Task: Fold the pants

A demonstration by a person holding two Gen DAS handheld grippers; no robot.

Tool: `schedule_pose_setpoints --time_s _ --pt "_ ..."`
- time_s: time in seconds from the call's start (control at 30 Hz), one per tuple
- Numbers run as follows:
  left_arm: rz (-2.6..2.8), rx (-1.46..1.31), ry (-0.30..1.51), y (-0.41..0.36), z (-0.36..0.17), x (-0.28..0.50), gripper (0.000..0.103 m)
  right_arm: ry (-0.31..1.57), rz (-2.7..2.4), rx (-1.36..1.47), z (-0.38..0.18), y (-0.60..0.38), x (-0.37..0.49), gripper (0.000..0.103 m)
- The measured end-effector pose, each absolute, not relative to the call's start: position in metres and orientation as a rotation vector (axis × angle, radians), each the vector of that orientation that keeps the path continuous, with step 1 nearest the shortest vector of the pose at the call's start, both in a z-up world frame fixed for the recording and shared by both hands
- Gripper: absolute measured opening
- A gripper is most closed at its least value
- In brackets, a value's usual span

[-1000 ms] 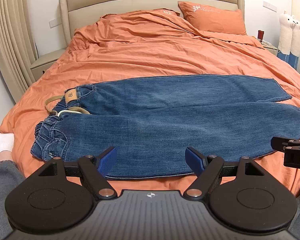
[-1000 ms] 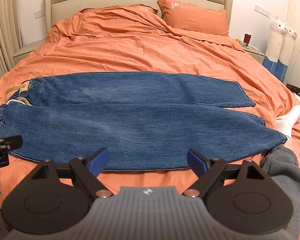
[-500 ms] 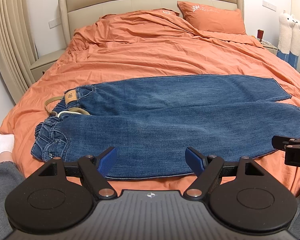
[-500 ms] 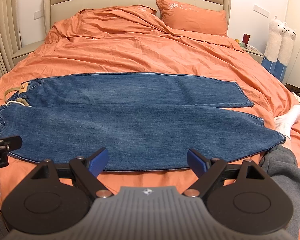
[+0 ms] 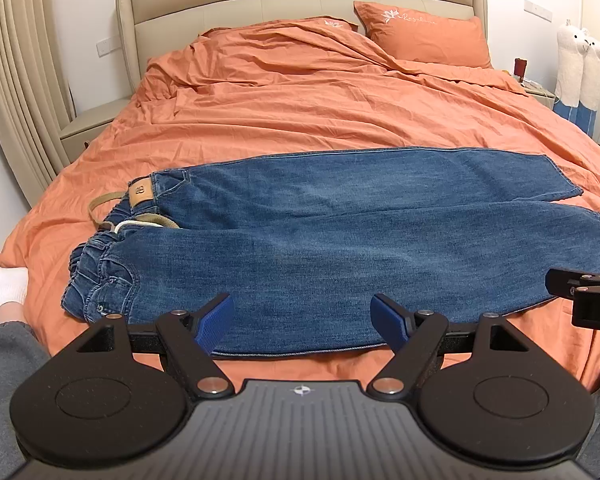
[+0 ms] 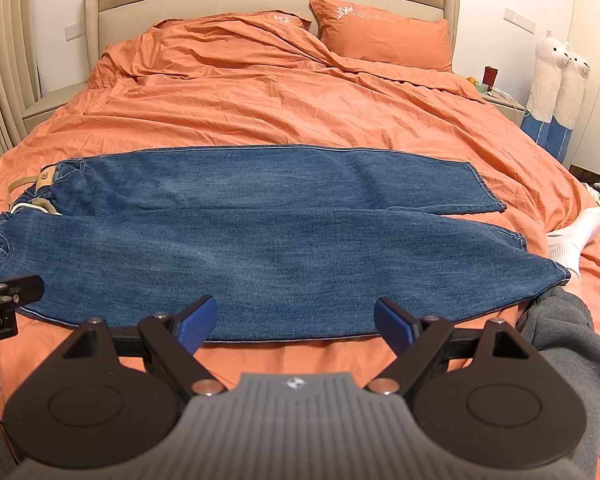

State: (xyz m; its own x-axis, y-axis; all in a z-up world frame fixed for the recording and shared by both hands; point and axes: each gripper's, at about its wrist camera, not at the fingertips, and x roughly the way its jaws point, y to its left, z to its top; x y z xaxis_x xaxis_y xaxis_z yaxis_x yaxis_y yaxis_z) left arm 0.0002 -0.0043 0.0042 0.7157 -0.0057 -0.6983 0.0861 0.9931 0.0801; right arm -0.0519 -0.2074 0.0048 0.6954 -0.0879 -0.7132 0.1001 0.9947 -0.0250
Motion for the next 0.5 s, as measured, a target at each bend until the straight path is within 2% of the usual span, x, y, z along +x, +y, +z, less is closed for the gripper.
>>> schedule_pose_setpoints --time_s 0.5 --pt "-0.059 0.126 0.781 -0.0054 0.002 0.002 0.091 0.793 -0.108 0.02 0.0035 -0.2089 -0.0543 0.082"
